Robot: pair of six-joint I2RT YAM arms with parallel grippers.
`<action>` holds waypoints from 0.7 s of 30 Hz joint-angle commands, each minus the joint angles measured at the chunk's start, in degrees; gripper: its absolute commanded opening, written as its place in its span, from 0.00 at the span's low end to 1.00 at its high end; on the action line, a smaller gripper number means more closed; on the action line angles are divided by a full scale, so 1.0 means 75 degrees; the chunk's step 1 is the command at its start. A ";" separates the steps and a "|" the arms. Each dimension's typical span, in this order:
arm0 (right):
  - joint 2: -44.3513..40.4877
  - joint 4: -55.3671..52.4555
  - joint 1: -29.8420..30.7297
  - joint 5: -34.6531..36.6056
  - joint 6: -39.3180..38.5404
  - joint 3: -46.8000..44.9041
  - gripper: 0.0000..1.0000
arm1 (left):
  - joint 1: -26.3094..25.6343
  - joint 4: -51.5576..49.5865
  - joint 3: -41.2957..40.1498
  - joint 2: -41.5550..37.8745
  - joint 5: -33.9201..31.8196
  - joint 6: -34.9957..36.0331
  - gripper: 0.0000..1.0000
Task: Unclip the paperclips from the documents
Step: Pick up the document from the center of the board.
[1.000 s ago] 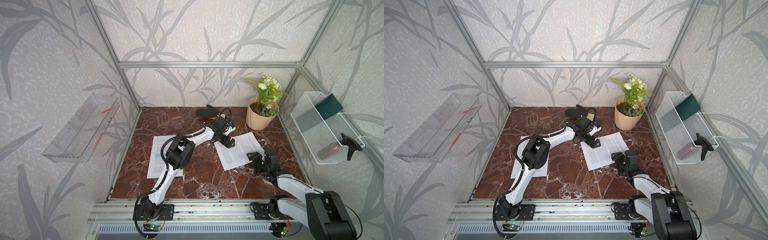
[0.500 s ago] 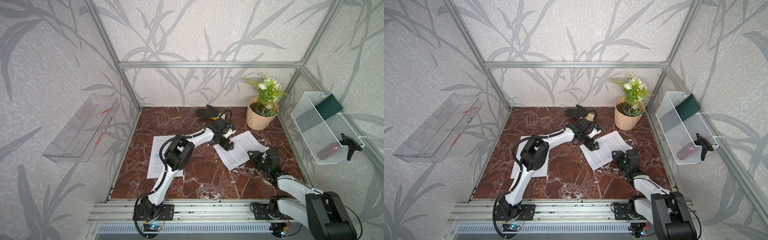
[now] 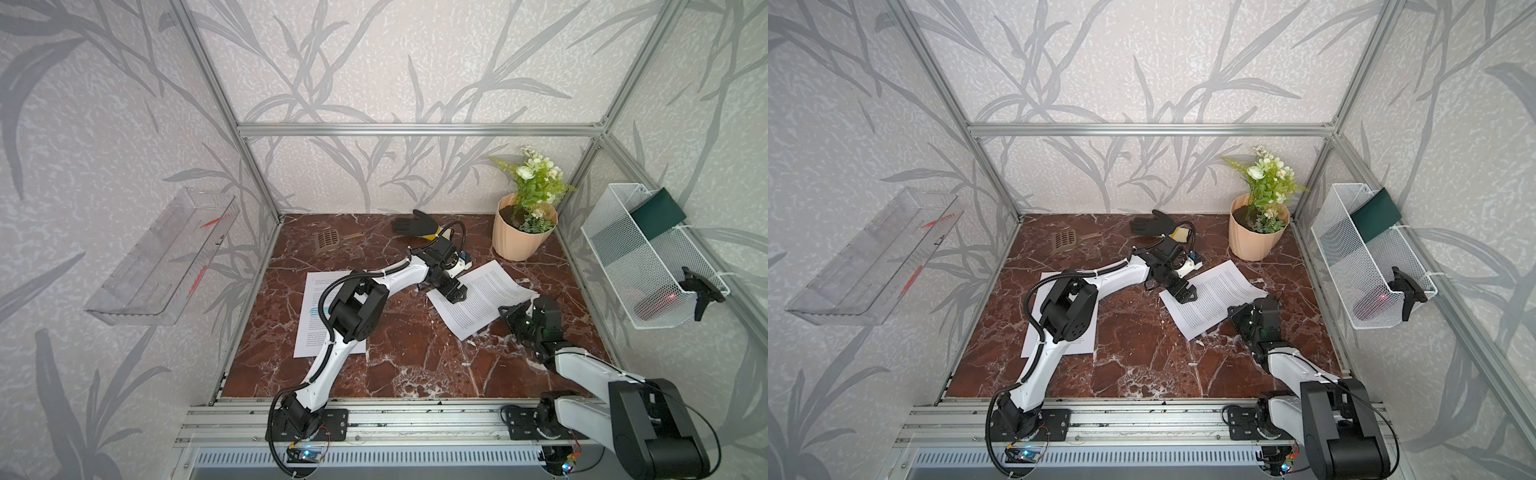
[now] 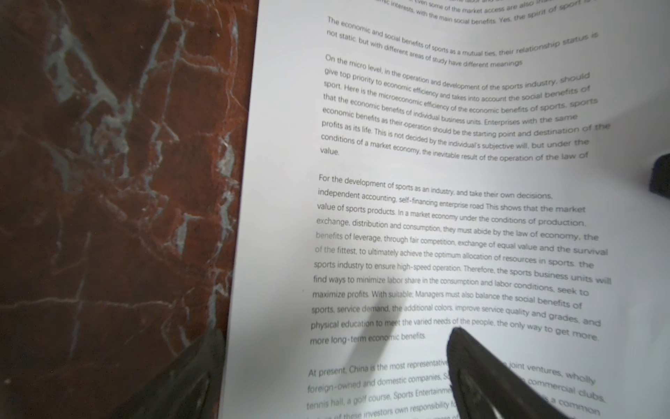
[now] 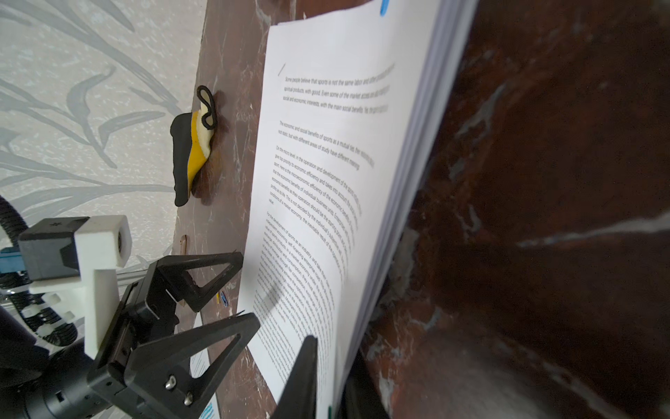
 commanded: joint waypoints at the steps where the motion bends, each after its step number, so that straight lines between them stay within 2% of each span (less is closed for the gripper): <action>1: 0.0010 -0.0203 -0.0032 -0.0115 -0.0173 0.0242 0.13 | 0.0008 -0.1350 -0.0374 0.0202 -0.0232 -0.0011 0.97; 5: -0.0220 -0.0578 -0.0032 -0.0263 -0.0351 0.0335 0.05 | 0.0036 -0.1465 -0.0230 0.0193 -0.0298 -0.0040 0.96; 10: -0.0857 -0.1799 -0.0031 -0.0599 -0.0964 0.0777 0.02 | 0.0253 -0.1499 -0.0018 -0.0077 -0.0119 -0.0691 0.97; 13: -0.1315 -0.2820 -0.0032 -0.0900 -0.1603 0.1297 0.01 | 0.0533 -0.1824 0.0454 -0.0317 0.0030 -0.1364 0.97; 19: -0.1986 -0.4378 -0.0032 -0.1472 -0.2509 0.2197 0.00 | 0.1218 -0.1650 0.0930 -0.1096 0.0334 -0.2984 0.97; 21: -0.2135 -0.4796 -0.0032 -0.1592 -0.2698 0.2478 0.00 | 0.1366 -0.1989 0.1648 -0.1043 0.0424 -0.3362 0.97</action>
